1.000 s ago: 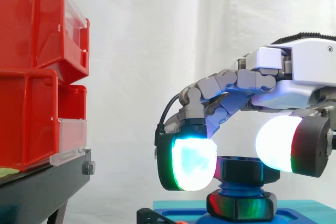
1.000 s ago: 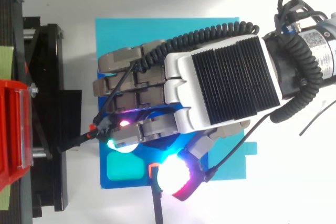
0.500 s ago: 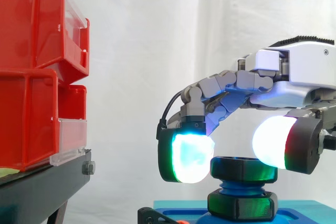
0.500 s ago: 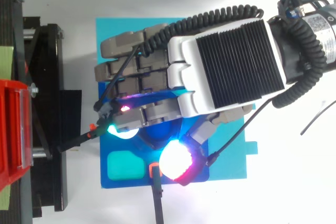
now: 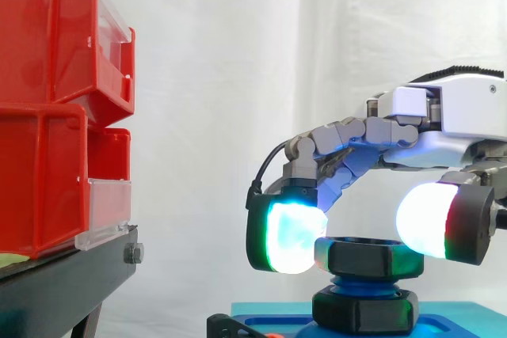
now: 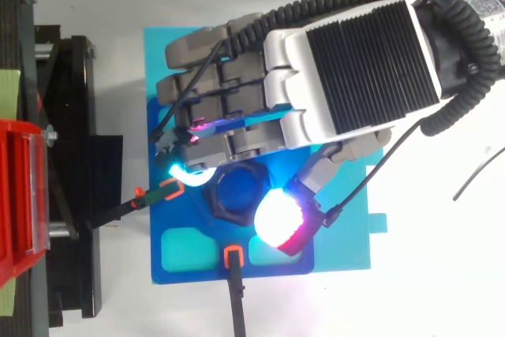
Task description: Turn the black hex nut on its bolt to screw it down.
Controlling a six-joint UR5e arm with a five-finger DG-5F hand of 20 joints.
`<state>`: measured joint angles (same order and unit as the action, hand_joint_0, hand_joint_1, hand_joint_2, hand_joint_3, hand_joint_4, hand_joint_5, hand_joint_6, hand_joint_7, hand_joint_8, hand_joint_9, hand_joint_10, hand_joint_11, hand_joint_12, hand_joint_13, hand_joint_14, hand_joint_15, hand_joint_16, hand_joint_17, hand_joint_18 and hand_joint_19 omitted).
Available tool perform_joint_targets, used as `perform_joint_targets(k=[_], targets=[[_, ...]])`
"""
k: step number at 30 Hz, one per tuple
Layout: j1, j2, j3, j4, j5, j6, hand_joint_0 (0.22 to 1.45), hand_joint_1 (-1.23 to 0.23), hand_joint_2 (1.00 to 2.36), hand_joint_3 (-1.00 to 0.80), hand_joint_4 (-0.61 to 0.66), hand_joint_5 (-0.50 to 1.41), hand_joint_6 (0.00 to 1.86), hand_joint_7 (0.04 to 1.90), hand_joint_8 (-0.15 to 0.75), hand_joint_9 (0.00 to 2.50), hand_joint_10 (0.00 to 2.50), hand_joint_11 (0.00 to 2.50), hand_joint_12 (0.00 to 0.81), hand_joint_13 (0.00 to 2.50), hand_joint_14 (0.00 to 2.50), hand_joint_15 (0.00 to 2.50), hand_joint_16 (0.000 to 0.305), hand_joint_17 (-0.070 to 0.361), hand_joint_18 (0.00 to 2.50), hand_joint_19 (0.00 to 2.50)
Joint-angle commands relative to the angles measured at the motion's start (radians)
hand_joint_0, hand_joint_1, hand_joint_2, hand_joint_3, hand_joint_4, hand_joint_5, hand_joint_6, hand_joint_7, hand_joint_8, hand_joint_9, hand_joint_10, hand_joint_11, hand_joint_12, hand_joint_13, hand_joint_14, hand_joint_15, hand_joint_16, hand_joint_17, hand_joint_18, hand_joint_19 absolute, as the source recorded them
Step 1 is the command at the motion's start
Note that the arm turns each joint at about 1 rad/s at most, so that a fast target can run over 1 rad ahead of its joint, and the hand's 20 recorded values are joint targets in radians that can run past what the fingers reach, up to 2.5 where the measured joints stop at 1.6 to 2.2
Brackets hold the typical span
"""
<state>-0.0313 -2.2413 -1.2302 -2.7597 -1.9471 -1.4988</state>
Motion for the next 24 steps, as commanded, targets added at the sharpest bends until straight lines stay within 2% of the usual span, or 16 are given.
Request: perform_joint_targets(k=[1,9,14,17,24], targets=[[-0.002,0.000,0.000,0.008,-0.003,0.000,0.43,-0.28,1.00,-0.50,0.12,-0.11,0.50,1.11,0.214,0.68,0.01,0.28,0.250,0.61,0.01,0.27,0.032,0.071,0.39,0.27],[0.005,0.000,0.003,0.022,-0.003,0.003,0.42,-0.27,1.00,-0.50,0.11,-0.13,0.50,1.01,0.218,0.68,0.01,0.27,0.263,0.59,0.01,0.26,0.036,0.080,0.35,0.26],[0.016,0.000,0.023,0.025,0.000,0.008,0.41,-0.28,1.00,-0.50,0.09,-0.14,0.50,0.94,0.215,0.67,0.01,0.25,0.265,0.59,0.01,0.25,0.036,0.081,0.35,0.27],[0.019,0.000,0.031,0.018,0.002,0.006,0.42,-0.28,1.00,-0.50,0.10,-0.14,0.50,0.94,0.218,0.67,0.01,0.26,0.266,0.59,0.01,0.26,0.036,0.081,0.35,0.26],[0.042,0.000,0.038,0.022,0.004,0.006,0.44,-0.30,1.00,-0.50,0.10,-0.13,0.50,1.02,0.213,0.67,0.01,0.27,0.259,0.59,0.01,0.27,0.034,0.076,0.36,0.27]])
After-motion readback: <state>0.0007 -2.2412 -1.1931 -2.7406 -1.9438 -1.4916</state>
